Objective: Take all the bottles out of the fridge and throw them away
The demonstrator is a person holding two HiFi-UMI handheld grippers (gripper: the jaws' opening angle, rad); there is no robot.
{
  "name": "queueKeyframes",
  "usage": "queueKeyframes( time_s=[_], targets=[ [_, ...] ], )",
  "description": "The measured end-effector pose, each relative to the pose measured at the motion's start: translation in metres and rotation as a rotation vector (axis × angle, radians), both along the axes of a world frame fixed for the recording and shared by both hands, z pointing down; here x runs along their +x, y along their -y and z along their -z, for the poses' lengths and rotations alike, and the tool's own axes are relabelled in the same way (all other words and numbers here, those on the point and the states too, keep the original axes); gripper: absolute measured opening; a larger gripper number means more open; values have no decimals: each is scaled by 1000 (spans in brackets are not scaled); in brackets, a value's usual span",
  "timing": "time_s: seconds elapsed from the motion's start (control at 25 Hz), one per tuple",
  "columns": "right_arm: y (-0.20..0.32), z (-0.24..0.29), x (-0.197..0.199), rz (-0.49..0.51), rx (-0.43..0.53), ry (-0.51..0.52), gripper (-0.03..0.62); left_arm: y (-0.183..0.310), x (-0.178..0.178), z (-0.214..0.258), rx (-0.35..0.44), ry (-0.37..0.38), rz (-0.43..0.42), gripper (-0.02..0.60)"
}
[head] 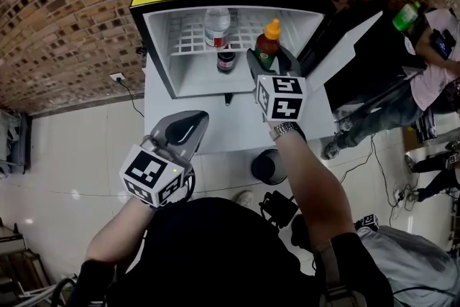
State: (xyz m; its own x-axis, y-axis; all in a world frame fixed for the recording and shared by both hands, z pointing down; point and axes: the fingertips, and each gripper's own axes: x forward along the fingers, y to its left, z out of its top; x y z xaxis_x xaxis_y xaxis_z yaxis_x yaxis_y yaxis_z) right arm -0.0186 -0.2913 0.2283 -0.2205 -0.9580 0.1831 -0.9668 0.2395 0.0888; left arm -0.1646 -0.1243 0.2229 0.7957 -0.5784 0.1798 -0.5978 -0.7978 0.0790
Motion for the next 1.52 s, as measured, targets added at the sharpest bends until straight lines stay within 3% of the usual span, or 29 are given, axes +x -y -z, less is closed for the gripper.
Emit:
queueKeyframes(
  time_s=[0.44, 0.88, 1.4, 1.52],
  targets=[
    [-98, 5, 34, -35, 43, 26, 279, -20, 42, 2, -2, -13, -138, 3],
    [-184, -55, 81, -79, 29, 11, 278, -45, 94, -9, -5, 6, -294, 3],
    [-265, -237, 160, -185, -269, 21, 278, -81, 160, -47, -35, 97, -486, 3],
    [-271, -280, 173, -214, -337, 42, 278, -86, 178, -61, -93, 107, -498, 3]
  ],
)
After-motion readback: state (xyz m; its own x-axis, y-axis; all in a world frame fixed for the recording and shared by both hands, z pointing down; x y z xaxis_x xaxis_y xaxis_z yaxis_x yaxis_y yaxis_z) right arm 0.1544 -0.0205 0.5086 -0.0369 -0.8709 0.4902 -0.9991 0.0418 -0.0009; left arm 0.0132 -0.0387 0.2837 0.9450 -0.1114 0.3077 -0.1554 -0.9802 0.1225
